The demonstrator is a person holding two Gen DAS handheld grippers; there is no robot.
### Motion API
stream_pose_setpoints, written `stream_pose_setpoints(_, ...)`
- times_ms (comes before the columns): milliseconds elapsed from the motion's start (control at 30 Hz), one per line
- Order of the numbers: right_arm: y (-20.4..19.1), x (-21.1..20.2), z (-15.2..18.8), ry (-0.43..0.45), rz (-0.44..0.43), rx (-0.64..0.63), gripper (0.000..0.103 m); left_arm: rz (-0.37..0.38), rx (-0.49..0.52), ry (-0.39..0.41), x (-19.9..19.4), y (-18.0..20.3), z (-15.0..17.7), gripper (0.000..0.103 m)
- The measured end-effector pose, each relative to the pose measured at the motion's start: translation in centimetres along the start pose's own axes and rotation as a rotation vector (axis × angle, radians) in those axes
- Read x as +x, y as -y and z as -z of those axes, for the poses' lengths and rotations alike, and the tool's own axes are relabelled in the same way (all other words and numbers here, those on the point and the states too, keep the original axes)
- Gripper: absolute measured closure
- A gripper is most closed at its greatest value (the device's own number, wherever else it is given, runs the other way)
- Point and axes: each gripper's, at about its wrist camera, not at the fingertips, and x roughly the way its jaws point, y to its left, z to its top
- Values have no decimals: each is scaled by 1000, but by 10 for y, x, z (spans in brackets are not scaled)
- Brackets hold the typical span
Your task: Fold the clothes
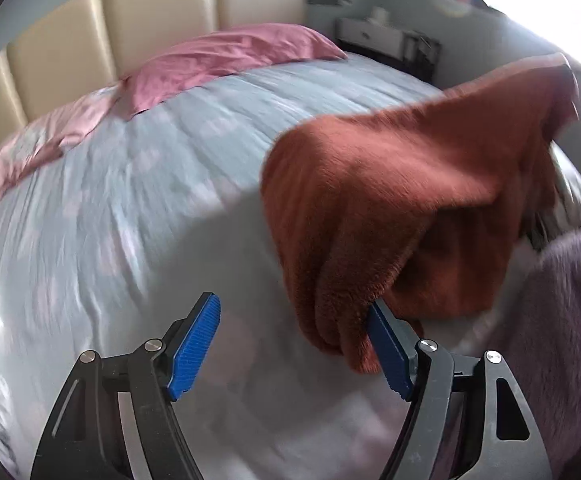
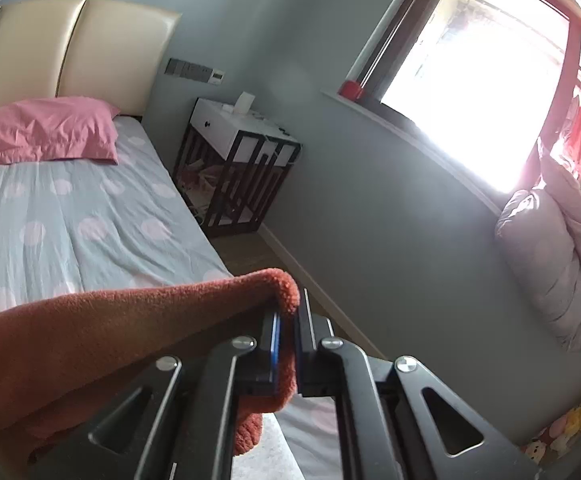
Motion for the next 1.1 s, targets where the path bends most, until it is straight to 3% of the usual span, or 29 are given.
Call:
stream_pose_setpoints(67,0,5,3,-6,-4,-5,98,-2,-61,29,-3,-9,1,29)
stream_pose_setpoints(167,0,12,6,-11,-11,-1,98,21,-79,40,-9,-15,3,29)
stream_pose_setpoints(300,0,20,8,-24,-22,7,98,57,-122,110,-27,-19,2,29)
stream_pose_setpoints(400,0,23,9,-29,-34,18,98,-26,-47,69,-17,-13,4,31)
stream_pose_setpoints(467,0,24,8,-31,-39,19,98,-53,-16,38,-9,-9,6,49)
stream_pose_setpoints(900,-1,23,7,-35,-34,4,98,94,60,-2,4,22,11,49)
stream_pose_setpoints(1100,-3,20,9,-32,-35,-7,98,51,50,-19,20,26,3,49)
